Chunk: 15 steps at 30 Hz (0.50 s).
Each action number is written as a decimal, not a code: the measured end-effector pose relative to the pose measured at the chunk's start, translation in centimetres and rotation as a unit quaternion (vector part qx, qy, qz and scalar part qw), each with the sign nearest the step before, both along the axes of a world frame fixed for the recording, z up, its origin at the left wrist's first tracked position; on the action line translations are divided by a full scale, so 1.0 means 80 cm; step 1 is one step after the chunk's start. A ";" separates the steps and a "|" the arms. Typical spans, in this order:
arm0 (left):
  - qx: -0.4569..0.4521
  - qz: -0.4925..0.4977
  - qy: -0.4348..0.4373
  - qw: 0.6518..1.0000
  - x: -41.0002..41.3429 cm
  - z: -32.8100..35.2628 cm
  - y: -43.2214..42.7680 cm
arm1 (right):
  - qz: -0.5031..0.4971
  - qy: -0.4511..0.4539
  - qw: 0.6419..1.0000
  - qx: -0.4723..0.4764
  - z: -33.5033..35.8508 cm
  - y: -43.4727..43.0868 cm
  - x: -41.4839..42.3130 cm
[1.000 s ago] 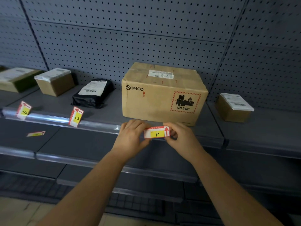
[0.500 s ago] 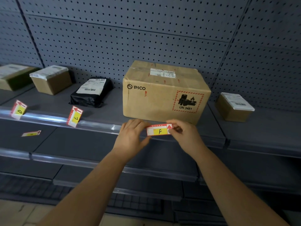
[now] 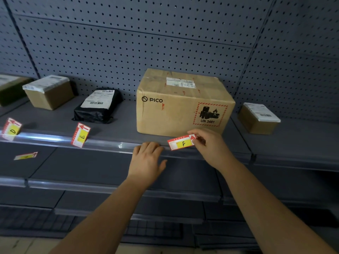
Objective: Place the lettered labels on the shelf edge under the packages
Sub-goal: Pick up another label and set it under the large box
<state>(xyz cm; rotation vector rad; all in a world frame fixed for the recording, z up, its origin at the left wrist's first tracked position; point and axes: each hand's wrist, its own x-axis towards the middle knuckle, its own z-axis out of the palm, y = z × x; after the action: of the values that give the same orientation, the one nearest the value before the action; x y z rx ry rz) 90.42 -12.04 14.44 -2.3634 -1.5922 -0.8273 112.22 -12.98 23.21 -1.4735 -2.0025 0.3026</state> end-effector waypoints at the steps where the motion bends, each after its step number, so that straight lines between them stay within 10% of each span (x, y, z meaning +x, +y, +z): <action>1: 0.002 0.003 0.002 1.000 0.001 0.000 0.002 | -0.001 0.000 1.000 0.002 0.001 0.000 0.000; 15: 0.023 0.052 -0.007 0.998 0.019 -0.010 0.016 | -0.005 -0.012 1.000 0.009 -0.003 0.004 0.011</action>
<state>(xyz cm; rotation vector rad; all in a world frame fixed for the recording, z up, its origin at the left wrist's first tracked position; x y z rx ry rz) 91.98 -10.78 13.64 -2.2261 -1.6679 -0.8522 113.08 -12.68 22.97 -1.4821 -2.0099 0.2630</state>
